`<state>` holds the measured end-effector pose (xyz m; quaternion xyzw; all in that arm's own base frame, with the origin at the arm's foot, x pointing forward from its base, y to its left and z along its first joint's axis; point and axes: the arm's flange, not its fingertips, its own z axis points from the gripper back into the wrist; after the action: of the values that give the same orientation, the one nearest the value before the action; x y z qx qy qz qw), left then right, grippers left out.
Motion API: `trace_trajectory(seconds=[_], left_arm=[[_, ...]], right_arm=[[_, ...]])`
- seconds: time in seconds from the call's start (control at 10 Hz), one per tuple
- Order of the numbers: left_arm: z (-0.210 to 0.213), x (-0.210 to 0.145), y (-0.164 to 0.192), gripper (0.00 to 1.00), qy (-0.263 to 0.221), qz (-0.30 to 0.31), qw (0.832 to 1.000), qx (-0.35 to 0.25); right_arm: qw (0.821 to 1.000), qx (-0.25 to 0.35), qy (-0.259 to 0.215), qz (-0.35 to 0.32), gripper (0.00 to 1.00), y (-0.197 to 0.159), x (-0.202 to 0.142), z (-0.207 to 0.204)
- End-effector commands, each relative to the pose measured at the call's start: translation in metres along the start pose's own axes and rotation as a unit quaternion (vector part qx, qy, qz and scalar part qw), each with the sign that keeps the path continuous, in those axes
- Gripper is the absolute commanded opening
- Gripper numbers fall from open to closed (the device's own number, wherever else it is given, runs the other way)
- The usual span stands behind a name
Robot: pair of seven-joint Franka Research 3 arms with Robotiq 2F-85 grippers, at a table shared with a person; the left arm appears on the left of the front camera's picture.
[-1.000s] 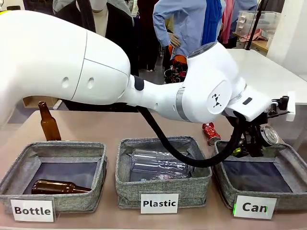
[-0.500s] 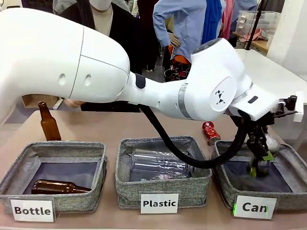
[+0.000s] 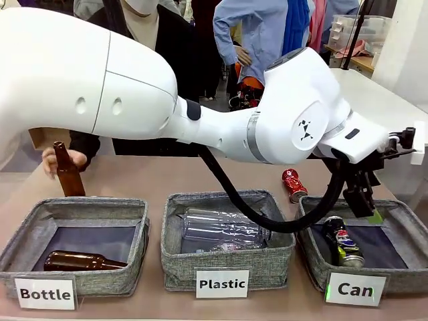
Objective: Sort the can waste into the basket.
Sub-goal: Pick up the can waste from the table and place it in the right Fabric basket.
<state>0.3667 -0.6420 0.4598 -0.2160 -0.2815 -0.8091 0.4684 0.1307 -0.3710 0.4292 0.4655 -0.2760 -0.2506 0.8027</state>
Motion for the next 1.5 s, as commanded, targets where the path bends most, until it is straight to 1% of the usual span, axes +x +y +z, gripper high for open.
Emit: trace_trajectory(seconds=[0.0,0.1,0.2,0.3,0.4,0.5,0.6,0.7,0.9,1.0,1.1,1.2,1.3,1.4], left_arm=[[0.016,-0.001,-0.016,1.00,0.001,0.003,1.000,-0.027],[0.025,0.003,-0.024,1.00,0.001,0.011,0.999,-0.039],[0.040,0.004,-0.033,1.00,0.027,0.025,0.998,-0.051],[0.056,0.000,-0.043,1.00,0.028,0.018,0.998,-0.059],[0.070,-0.006,-0.052,1.00,0.044,0.026,0.996,-0.073],[0.088,-0.014,-0.061,1.00,0.063,0.044,0.994,-0.077],[0.114,-0.026,-0.067,1.00,0.066,0.087,0.992,-0.065],[0.137,-0.038,-0.069,1.00,0.060,0.127,0.989,-0.051],[0.178,-0.066,-0.077,1.00,0.060,0.175,0.983,-0.019],[0.197,-0.081,-0.083,1.00,0.054,0.191,0.980,0.002],[0.204,-0.092,-0.085,1.00,0.037,0.196,0.980,0.004],[0.210,-0.100,-0.089,1.00,0.015,0.196,0.981,0.003],[0.212,-0.103,-0.088,1.00,0.012,0.201,0.979,-0.007],[0.210,-0.105,-0.086,1.00,0.010,0.205,0.979,-0.009]], right_arm=[[1.000,-0.008,0.004,0.002,1.00,0.002,-0.005,0.004],[1.000,-0.008,0.004,0.002,1.00,0.002,-0.005,0.004],[1.000,0.000,0.000,0.000,1.00,0.000,0.000,0.000],[0.999,0.024,0.020,0.003,1.00,0.003,0.002,-0.005],[0.999,0.024,0.031,-0.004,1.00,0.011,0.004,-0.016],[0.998,0.022,0.061,0.007,1.00,0.024,0.003,-0.032],[0.996,0.015,0.087,0.024,1.00,0.042,-0.001,-0.055],[0.991,0.002,0.124,0.049,1.00,0.057,-0.005,-0.080],[0.979,0.005,0.193,0.073,1.00,0.090,-0.015,-0.133],[0.969,0.014,0.237,0.073,1.00,0.105,-0.025,-0.160],[0.967,0.017,0.239,0.080,1.00,0.115,-0.035,-0.188],[0.969,0.022,0.230,0.087,1.00,0.117,-0.040,-0.194],[0.974,0.026,0.207,0.088,1.00,0.113,-0.039,-0.190],[0.980,0.017,0.172,0.095,1.00,0.112,-0.038,-0.186]])
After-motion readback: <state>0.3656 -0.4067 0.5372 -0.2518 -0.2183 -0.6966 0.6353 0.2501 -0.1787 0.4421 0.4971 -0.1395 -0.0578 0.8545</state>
